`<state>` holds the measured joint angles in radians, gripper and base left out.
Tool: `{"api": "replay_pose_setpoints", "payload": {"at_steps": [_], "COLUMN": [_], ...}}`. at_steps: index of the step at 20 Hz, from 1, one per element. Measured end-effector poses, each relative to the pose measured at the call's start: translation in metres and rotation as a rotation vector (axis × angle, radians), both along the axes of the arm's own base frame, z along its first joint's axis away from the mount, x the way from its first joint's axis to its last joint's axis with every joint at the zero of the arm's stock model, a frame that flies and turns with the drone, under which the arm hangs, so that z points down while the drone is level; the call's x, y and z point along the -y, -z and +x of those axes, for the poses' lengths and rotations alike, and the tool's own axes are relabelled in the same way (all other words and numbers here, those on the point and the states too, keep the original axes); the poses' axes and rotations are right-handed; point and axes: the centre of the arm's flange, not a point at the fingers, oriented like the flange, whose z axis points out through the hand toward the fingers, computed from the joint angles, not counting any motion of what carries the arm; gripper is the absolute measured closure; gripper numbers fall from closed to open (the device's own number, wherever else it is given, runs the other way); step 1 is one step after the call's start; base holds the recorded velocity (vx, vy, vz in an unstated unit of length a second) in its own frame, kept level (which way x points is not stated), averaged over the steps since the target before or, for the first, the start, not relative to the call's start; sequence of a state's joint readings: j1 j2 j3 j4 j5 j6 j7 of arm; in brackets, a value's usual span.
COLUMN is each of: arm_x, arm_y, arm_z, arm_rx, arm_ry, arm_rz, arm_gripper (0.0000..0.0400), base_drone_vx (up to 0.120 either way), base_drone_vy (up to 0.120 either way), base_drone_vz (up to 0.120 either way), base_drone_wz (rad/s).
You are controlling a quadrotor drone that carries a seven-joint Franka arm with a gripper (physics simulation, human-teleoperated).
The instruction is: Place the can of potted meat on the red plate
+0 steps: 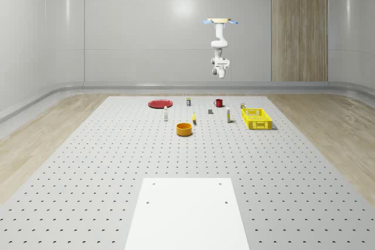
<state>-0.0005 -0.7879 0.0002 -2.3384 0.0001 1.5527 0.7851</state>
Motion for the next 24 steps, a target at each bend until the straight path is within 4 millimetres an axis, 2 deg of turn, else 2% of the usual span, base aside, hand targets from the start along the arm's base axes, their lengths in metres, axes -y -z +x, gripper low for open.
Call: {"api": "replay_pose_setpoints", "payload": {"at_steps": [7, 12, 16, 24], "arm_x": [0.000, 0.000, 0.000, 0.000], "arm_y": [-0.050, -0.075, -0.085, -0.092], "arm_z": [-0.003, -0.001, -0.001, -0.001], "arm_rx": [0.006, 0.009, 0.013, 0.019], "arm_ry": [0.000, 0.000, 0.000, 0.000], "arm_rz": [0.000, 0.000, 0.000, 0.000], "arm_gripper": [0.0000, 0.0000, 0.0000, 0.0000], "base_drone_vx": [0.000, 0.000, 0.000, 0.000], "base_drone_vy": [0.000, 0.000, 0.000, -0.120], "base_drone_vz": [0.000, 0.000, 0.000, 0.000], "base_drone_wz": [0.000, 0.000, 0.000, 0.000]}}
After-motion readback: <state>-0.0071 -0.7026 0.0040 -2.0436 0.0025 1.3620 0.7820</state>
